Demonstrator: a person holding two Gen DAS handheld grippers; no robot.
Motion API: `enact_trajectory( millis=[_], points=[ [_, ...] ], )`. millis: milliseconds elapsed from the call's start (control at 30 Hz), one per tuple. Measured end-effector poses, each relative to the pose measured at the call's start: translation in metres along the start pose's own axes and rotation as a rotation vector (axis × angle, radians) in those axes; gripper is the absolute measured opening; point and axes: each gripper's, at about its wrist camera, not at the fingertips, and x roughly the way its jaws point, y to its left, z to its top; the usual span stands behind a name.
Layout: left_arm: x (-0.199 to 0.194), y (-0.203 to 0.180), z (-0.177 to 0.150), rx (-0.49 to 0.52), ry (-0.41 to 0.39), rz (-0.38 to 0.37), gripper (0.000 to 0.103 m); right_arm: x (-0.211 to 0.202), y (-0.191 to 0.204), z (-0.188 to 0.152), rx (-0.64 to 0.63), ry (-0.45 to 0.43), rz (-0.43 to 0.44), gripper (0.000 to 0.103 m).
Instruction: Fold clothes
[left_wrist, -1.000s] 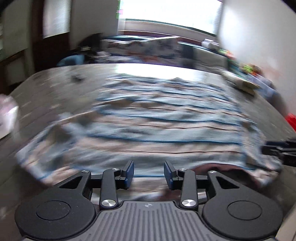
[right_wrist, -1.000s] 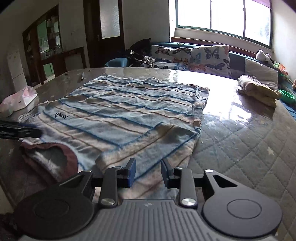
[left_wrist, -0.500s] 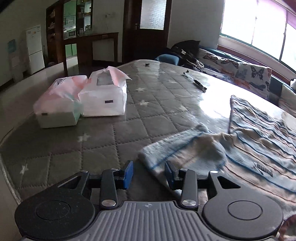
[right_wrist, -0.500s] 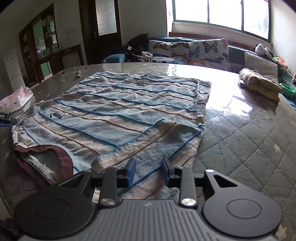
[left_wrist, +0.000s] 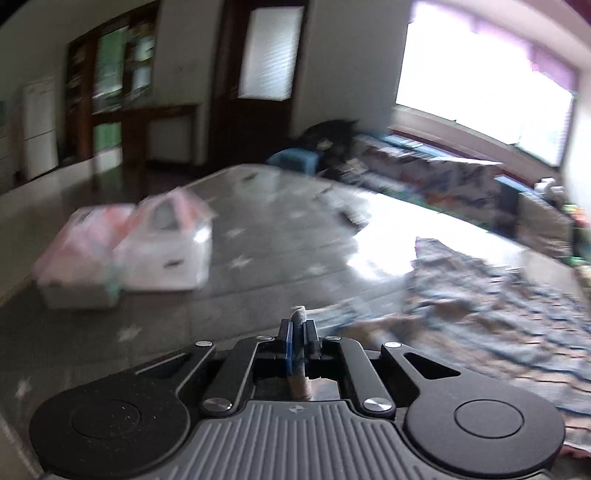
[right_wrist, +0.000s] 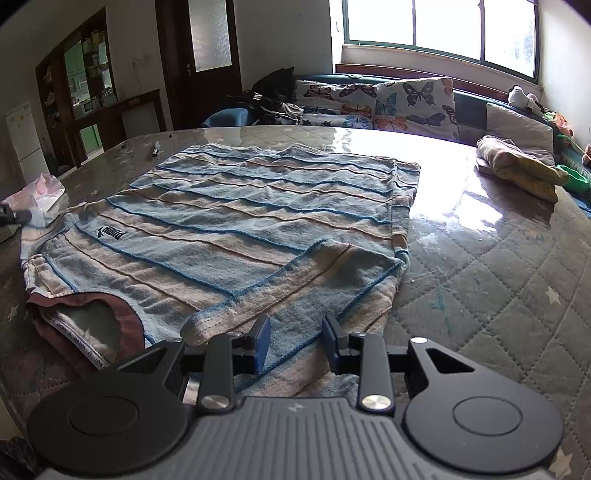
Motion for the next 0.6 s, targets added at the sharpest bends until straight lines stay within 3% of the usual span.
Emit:
enact_trajectory(
  millis=[133, 233, 433, 600],
  points=[
    [-0.016, -0.026, -0.001, 0.080, -0.032, -0.169, 0.006, -0.001, -0.001, -0.001, 0.006, -0.003, 0.001, 0.031],
    [-0.020, -0.045, -0.009, 0.163, -0.010, -0.282, 0.006, -0.001, -0.001, -0.002, 0.009, -0.006, 0.002, 0.031],
    [-0.020, -0.071, -0.030, 0.321, 0.089, -0.411, 0.009, -0.001, -0.002, -0.002, 0.012, -0.009, 0.003, 0.031],
    [-0.022, -0.071, -0.037, 0.343, 0.122, -0.444, 0.011, -0.001, -0.002, -0.002, 0.011, -0.007, 0.002, 0.031]
  ],
)
